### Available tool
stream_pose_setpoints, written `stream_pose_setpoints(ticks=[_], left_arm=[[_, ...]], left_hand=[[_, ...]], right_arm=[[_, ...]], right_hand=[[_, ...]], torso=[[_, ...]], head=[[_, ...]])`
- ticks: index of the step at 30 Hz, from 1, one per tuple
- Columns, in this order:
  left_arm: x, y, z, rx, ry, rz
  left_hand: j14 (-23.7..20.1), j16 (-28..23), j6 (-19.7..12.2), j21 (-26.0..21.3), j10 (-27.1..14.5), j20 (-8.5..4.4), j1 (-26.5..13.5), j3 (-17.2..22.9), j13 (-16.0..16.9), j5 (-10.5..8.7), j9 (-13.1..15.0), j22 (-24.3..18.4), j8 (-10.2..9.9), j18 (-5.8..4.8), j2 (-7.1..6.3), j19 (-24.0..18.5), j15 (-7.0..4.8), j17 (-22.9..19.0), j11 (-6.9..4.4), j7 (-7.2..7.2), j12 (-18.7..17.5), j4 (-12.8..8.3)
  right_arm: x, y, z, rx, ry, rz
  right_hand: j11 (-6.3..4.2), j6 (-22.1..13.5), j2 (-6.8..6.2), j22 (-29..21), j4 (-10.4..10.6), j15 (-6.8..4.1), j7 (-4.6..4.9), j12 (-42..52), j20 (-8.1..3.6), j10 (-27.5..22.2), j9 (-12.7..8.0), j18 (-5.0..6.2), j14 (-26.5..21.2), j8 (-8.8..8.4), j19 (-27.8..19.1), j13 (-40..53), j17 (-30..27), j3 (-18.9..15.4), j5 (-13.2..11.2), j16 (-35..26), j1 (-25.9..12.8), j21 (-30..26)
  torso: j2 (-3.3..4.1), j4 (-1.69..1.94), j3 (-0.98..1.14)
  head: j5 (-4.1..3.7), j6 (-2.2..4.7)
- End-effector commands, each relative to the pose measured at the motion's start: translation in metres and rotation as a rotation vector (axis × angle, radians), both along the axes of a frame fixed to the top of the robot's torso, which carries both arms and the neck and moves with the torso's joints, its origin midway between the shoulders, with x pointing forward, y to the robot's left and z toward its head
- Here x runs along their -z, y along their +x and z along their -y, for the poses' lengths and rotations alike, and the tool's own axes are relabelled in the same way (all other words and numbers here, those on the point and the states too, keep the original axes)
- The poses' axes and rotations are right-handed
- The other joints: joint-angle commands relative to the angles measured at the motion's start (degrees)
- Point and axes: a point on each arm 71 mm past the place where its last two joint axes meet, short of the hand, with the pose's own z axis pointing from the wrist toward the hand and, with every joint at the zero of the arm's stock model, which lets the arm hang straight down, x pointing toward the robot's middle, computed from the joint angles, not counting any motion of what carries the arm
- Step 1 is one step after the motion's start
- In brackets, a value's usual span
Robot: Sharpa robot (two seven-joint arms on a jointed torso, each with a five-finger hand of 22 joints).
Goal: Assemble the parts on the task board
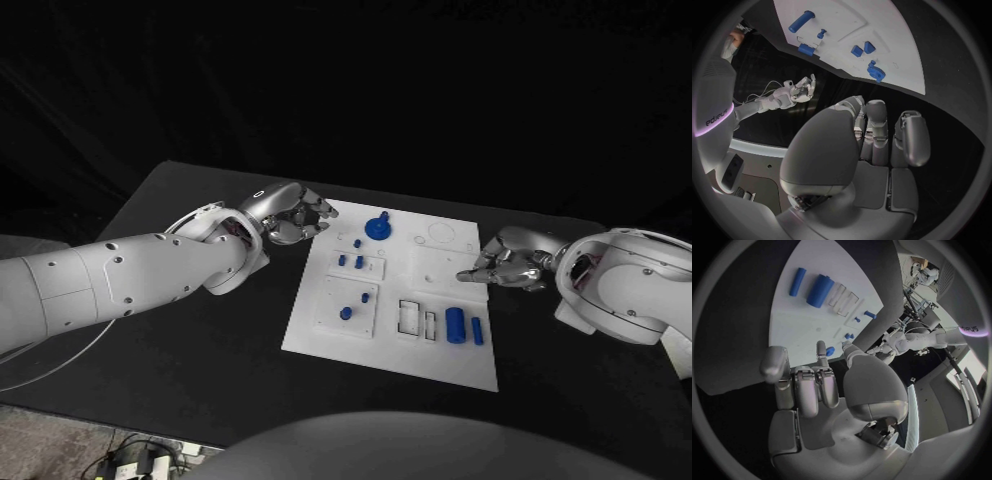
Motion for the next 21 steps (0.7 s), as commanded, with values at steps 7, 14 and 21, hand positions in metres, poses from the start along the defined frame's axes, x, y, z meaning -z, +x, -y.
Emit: stream_pose_setpoints(ticks=[7,14,21], left_arm=[[0.001,-0.001,0.004,0.018,-0.006,0.005],[0.001,-0.001,0.004,0.018,-0.005,0.003],[0.002,-0.002,0.003,0.018,-0.004,-0.001]], left_hand=[[-0.4,-0.4,-0.1,-0.2,0.5,0.24,0.6,0.6,0.1,0.26,0.1,10.8,0.3,0.55,0.16,0.0,0.25,0.0,0.03,0.45,-0.2,0.1],[-0.4,-0.4,-0.1,-0.2,0.7,0.24,0.6,0.7,0.2,0.28,0.1,10.8,0.3,0.55,0.14,-0.1,0.26,-0.1,0.04,0.47,-0.1,0.1],[-0.5,-0.4,-0.1,-0.3,0.9,0.25,0.7,0.8,0.2,0.28,0.1,10.8,0.3,0.56,0.11,-0.1,0.28,-0.1,0.05,0.48,-0.1,0.1]], right_arm=[[0.023,-0.003,-0.003,0.039,-0.169,-0.282],[0.031,0.004,-0.015,0.004,-0.221,-0.327],[0.04,0.006,-0.023,-0.02,-0.245,-0.363]], right_hand=[[-1.7,4.3,0.87,11.9,2.0,-2.17,-1.62,0.2,-2.07,6.1,1.3,-2.66,5.9,0.43,7.3,15.1,15.1,-2.4,0.0,0.2,-3.7,11.2],[-1.73,5.3,1.12,12.2,2.6,-2.59,-1.52,0.2,-2.6,6.1,-0.9,-2.92,5.9,-2.16,8.0,15.1,15.1,-3.5,-0.9,0.2,-5.4,12.4],[-1.58,5.5,1.24,12.2,2.3,-2.56,-1.32,0.2,-2.63,6.1,-2.3,-2.96,5.9,-3.67,8.1,15.1,15.1,-3.8,-0.5,0.2,-5.5,12.6]], torso=[[-0.09,0.13,0.01],[-0.12,0.13,-0.05],[-0.13,0.11,-0.04]], head=[[-0.48,0.0],[-0.33,0.0],[0.08,0.0]])
